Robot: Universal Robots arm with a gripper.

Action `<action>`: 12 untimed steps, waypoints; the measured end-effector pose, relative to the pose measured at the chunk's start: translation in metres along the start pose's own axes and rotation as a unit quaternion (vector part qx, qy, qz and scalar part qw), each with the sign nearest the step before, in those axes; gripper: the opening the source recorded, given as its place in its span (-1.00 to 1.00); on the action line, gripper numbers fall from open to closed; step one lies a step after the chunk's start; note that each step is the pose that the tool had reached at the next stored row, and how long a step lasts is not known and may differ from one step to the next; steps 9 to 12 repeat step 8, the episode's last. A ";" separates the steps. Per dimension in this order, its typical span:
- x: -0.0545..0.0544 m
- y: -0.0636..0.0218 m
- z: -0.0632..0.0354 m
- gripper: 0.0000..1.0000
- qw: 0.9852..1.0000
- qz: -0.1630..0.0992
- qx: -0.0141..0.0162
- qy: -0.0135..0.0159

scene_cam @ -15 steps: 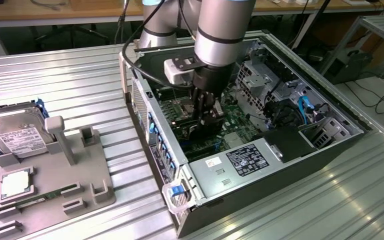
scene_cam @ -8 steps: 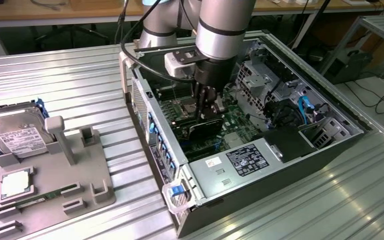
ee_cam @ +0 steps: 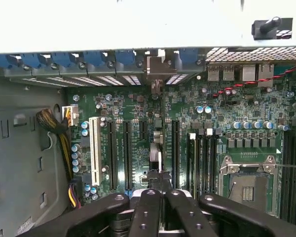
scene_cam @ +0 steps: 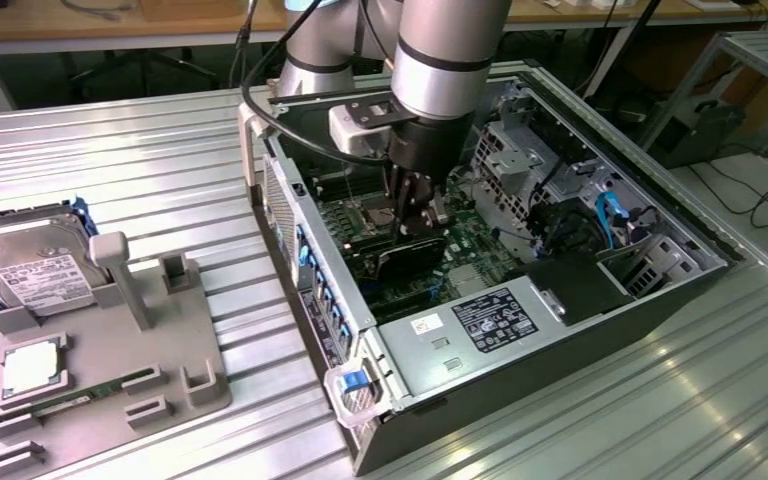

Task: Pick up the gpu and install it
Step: 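Insert the gpu into the slot, then press down on the gpu until it lock into place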

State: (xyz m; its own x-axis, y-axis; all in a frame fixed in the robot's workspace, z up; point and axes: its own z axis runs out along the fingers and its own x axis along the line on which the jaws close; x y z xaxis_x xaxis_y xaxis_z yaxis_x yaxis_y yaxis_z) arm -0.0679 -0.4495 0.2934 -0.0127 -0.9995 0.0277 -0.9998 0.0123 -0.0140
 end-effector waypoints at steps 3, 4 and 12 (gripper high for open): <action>0.000 0.0000 0.0000 -0.79 1.000 0.000 0.000 0.000; 0.000 0.0000 0.0000 -0.79 1.000 0.000 0.000 0.000; 0.000 0.0000 0.0000 -0.79 1.000 0.000 0.000 0.000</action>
